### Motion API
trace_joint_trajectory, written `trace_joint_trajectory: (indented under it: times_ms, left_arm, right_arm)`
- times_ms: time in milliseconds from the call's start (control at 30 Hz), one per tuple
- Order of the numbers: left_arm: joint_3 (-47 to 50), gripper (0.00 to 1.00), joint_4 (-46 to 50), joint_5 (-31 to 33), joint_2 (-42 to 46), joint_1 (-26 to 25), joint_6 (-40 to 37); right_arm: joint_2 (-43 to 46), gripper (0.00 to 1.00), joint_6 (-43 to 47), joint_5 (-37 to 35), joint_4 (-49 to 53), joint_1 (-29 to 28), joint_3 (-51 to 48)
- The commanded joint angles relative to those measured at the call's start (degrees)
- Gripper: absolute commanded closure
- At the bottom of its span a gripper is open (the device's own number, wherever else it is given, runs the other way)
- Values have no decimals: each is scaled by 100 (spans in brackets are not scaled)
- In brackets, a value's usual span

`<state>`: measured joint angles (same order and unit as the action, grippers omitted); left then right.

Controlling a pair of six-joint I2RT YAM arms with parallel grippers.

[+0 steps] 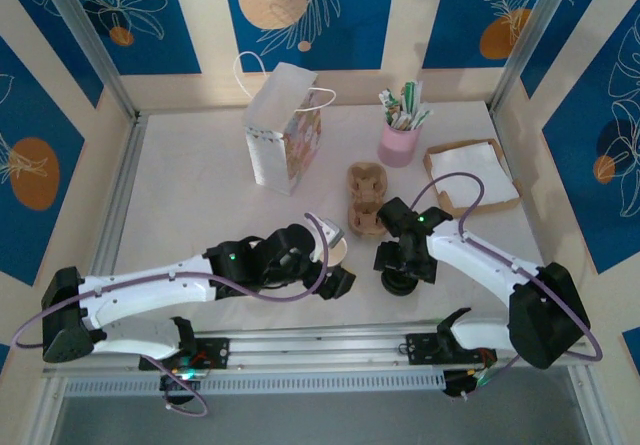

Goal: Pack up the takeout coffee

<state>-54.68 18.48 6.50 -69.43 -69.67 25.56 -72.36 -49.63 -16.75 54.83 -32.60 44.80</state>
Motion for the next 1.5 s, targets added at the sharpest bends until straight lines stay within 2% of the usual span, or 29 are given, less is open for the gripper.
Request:
trace_joint_trajectory:
  times_ms: [0,300,533,667,1067,1467]
  left_arm:
    - [51,0,-53,-2,57,-54,37]
    - [63,0,-50,26,79,-56,45]
    - [63,0,-35,27,99,-56,54]
    - [71,0,-29,27,114,-51,63]
    - [62,0,-21,41,123,-56,71]
    - [53,0,-42,33,92,-51,72]
  right_arm:
    - [-45,10,-144,-84,-22,33,-62]
    - [-95,18,-161,-80,-83,55,-115]
    - [-86,18,-179,-47,-142,103,-194]
    - [-94,15,-153,-13,-167,146,-219]
    - [-45,24,-133,45,-235,197,-270]
    - [266,24,-72,-2,138,212,-50]
